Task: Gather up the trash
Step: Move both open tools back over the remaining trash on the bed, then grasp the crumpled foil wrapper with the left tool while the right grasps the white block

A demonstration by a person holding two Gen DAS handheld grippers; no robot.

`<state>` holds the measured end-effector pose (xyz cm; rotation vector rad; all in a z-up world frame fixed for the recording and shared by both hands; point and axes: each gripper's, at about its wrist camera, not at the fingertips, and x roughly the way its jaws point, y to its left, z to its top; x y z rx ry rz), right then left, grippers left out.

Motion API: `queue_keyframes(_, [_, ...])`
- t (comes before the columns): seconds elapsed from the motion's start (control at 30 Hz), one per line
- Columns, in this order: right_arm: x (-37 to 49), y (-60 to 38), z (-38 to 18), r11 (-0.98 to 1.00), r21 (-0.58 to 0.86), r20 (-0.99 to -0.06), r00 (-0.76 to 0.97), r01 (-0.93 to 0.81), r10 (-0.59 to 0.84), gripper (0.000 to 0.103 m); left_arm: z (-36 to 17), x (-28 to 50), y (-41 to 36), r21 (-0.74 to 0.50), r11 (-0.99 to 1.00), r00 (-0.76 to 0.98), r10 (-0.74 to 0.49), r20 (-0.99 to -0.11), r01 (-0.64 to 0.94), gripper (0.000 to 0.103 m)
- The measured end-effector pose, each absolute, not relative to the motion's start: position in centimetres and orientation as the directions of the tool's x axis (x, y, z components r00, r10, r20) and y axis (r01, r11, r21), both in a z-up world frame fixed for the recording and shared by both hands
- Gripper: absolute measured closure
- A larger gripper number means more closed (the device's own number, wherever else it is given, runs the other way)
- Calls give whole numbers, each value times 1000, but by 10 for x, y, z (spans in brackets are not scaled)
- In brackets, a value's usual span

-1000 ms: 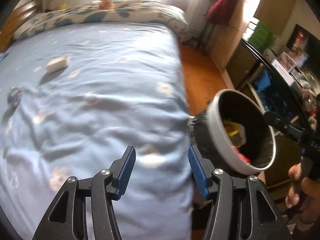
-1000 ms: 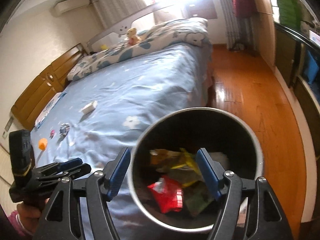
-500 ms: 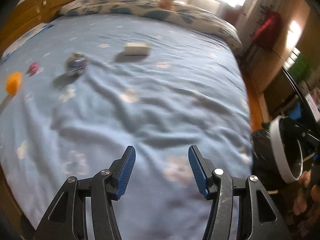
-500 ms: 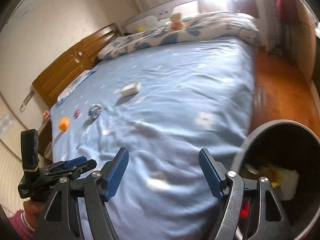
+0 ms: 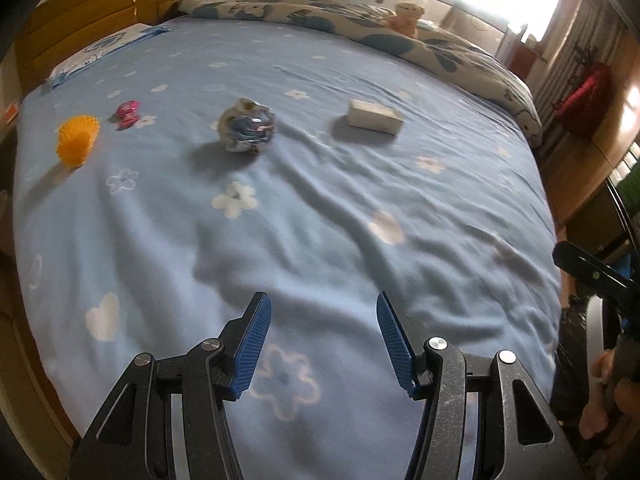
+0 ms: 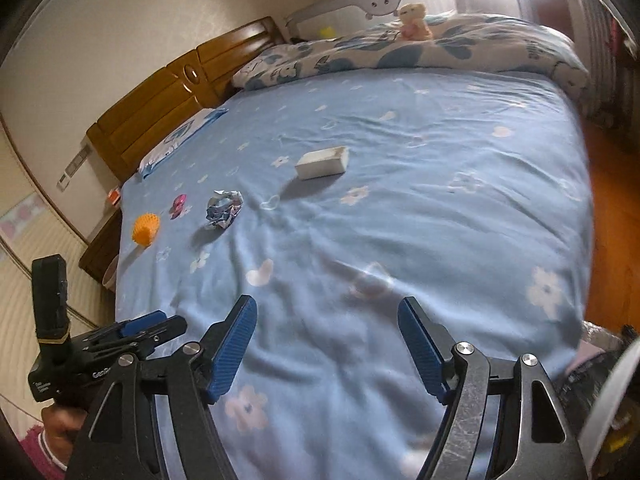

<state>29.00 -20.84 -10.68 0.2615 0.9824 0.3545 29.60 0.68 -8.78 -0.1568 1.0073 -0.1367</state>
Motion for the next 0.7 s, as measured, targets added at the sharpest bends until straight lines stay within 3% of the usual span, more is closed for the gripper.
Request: queue_keyframes(0.7, [444, -164, -154, 895, 415, -765, 470, -163, 440, 28, -127, 435, 44, -175, 982, 529, -109, -842, -76, 48])
